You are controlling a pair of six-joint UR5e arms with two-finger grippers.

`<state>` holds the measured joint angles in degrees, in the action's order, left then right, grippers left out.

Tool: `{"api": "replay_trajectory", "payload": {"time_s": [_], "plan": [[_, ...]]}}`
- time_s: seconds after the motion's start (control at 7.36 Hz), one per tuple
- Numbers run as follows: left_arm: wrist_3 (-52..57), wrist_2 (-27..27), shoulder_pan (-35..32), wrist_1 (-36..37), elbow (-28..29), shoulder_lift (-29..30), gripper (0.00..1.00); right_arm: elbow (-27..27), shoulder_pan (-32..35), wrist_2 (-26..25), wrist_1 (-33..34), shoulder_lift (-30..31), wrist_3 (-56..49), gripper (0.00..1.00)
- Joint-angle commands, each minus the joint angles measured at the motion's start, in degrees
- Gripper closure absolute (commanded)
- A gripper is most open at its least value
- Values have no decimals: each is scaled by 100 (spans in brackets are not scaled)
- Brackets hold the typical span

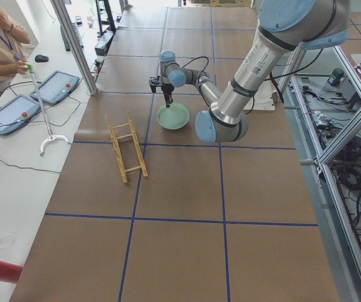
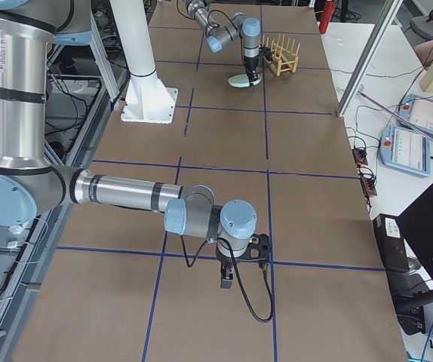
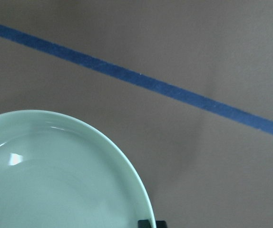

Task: Place plate on rack
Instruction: 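Grasp the pale green plate's rim with the left gripper, then lift the plate with the left gripper and carry it above the rack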

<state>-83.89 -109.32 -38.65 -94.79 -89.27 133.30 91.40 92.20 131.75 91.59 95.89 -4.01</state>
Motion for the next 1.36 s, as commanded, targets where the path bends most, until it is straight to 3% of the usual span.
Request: {"api": "replay_trajectory", "payload": {"time_s": [0.0, 0.27, 0.54, 0.82, 0.95, 1.09, 1.22], "plan": [[-188, -350, -929, -806, -767, -24, 100, 0, 0, 0, -1, 0, -3, 0], [-775, -773, -1748, -2884, -768, -495, 100, 0, 0, 0, -1, 0, -3, 0], [-1505, -784, -2066, -5607, -437, -1208, 100, 0, 0, 0, 8, 0, -3, 0], [-1744, -810, -2522, -7037, 144, -1228, 100, 0, 0, 0, -1, 0, -3, 0], [-1875, -810, -2716, -8079, 712, -1228, 100, 0, 0, 0, 8, 8, -3, 0], [-1877, -810, -2814, -8629, 1118, -1228, 100, 0, 0, 0, 8, 0, -3, 0], [-1886, -828, -2841, -8661, 1165, -1254, 100, 0, 0, 0, 8, 0, -3, 0]]}}
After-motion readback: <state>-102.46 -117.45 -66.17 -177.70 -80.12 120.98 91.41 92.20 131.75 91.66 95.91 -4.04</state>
